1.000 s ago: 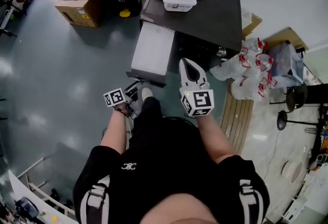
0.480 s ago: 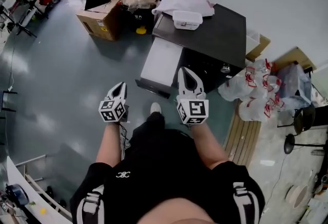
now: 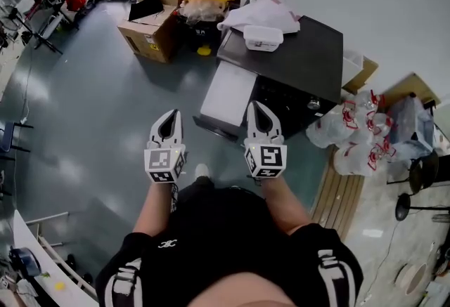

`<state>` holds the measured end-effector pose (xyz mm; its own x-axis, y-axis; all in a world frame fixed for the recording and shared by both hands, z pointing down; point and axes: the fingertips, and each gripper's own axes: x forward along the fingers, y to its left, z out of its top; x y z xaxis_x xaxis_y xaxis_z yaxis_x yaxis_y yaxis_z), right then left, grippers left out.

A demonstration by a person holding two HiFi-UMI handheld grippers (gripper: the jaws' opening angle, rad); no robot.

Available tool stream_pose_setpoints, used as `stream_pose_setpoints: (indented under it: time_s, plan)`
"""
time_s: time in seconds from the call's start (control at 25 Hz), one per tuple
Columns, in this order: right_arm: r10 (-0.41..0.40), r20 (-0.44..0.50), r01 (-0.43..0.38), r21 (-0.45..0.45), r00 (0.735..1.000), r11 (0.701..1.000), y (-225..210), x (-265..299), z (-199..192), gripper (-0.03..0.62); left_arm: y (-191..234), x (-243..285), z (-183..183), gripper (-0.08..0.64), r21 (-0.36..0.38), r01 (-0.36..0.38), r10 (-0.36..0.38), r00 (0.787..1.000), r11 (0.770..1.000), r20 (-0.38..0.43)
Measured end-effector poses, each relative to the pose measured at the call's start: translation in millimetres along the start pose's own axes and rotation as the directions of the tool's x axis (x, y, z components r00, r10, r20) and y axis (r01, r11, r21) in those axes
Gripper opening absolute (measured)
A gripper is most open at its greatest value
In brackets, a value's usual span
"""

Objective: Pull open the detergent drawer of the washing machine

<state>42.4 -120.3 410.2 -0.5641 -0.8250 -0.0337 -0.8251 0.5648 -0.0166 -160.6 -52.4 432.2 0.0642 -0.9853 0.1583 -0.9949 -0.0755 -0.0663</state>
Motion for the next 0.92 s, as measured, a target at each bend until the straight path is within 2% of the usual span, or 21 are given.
stream_pose_setpoints:
  time_s: [0.24, 0.6, 0.92]
  plan:
    - [-0.017, 0.001, 0.017, -0.002, 1.000, 1.000, 1, 7, 5, 0.003, -1, 11, 7, 0.002, -0.055, 0.033, -0.032, 0.999, 0.998, 0.016]
    - [-0.035, 0.003, 0.035, -0.009, 0.999, 0.999, 2, 15, 3, 0.003, -1, 25, 12, 0.002, -0.012, 0.072, -0.072, 0.997, 0.997, 0.033]
    - [-0.007, 0.031, 0.007, 0.007, 0.999, 1.000, -2, 17, 3, 0.003, -7, 36, 16, 0.003, 0.026, 0.082, -0.083, 0.996, 0.996, 0.041]
